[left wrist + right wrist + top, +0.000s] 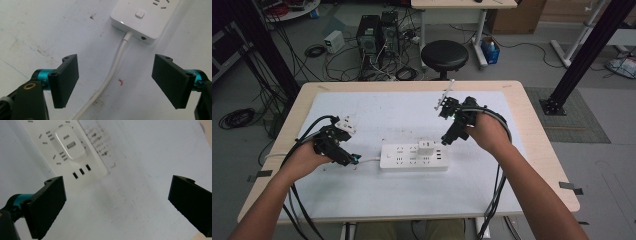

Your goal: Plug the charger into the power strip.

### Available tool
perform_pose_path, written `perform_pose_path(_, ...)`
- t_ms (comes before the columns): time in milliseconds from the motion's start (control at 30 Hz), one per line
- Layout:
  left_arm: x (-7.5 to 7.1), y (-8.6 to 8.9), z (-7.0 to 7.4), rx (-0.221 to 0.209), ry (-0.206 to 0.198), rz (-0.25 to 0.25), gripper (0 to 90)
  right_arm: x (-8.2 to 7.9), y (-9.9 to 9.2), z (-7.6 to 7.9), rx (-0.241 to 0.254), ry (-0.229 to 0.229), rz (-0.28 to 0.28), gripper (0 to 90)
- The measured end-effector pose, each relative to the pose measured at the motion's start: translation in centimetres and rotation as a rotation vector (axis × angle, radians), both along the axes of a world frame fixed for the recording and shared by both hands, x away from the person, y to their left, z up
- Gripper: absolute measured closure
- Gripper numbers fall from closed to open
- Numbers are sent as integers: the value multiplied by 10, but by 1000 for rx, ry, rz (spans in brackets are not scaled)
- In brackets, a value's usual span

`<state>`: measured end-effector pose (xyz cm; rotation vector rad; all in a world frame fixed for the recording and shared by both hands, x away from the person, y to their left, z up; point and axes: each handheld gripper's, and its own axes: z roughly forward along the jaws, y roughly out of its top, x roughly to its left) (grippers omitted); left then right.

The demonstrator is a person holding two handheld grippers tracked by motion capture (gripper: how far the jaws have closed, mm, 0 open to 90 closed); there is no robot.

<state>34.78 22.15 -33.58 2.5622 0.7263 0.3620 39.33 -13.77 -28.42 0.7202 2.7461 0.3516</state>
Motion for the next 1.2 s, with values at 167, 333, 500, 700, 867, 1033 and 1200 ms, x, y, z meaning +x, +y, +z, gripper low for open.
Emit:
perform_pose_path(167, 1, 1, 5, -14, -13, 19, 217, -11, -35, 4, 53, -19, -84, 8)
perform_pose_path(333, 1, 3, 11, -26, -26, 41, 217, -21, -69, 1, 70, -41, -201, 8)
perform_pose_path(500, 3, 3, 12, -16, -25, 41, 217, -26, -93, -3, 93, -27, -259, 9)
perform_pose_path(700, 6, -1, 11, -10, -21, 41, 217, -30, -107, -9, 117, -16, -274, 9)
perform_pose_path(867, 7, -3, 11, -13, -24, 45, 217, -31, -109, -13, 122, -6, -267, 9)
perform_pose_path(1033, 7, -3, 11, -4, -20, 44, 217, -32, -109, -17, 125, -4, -268, 9)
perform_pose_path(1200, 6, -2, 8, -7, -14, 52, 217, -33, -110, -24, 127, 8, -271, 9)
